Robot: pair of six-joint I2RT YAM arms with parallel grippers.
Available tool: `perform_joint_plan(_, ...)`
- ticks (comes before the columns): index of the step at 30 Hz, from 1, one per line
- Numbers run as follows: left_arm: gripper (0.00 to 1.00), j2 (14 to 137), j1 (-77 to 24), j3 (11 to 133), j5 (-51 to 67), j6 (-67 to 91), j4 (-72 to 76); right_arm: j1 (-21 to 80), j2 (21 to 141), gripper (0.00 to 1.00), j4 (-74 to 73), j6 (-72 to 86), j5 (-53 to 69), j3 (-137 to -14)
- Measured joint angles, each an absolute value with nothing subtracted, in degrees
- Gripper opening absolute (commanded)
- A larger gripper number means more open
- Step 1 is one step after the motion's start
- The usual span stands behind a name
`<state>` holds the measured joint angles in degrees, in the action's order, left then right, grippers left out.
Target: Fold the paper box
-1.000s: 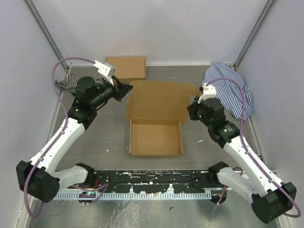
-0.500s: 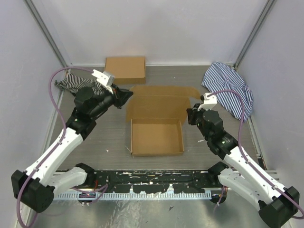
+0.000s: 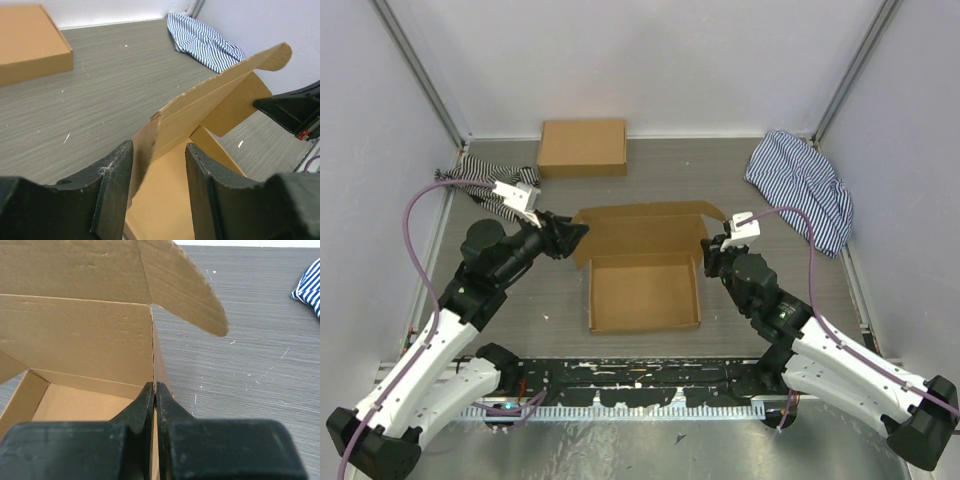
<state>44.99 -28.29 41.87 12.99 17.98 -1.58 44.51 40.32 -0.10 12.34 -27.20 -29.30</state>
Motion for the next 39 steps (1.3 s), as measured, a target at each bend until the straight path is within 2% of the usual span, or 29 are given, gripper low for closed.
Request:
perform_joint_plan(10,0.54,33.7,-28.4,40.8,2.4,23.0,-15.1,45.7,35.9,0.01,1.1,12.9,-30.0,-25.7)
perform_joint_plan(16,0.51,28.3,-28.4,35.7,-4.1,30.9,-19.0,45.9,35.6,0.01,0.7,14.2,-30.1,-25.7)
perform_joint_plan(23,0.45,31.0,-28.4,28.7,-11.1,38.0,-18.4,46.1,35.2,0.01,0.2,13.6,-30.1,-25.8)
perform_joint_plan(31,0.38,42.8,-28.6,28.4,-6.5,40.2,-12.7,46.5,37.2,0.01,-0.3,13.7,-29.3,-27.2)
perform_joint_plan(39,0.35,37.9,-29.0,25.4,-3.0,41.0,-9.7,50.3,38.9,0.01,1.3,15.6,-30.3,-27.2)
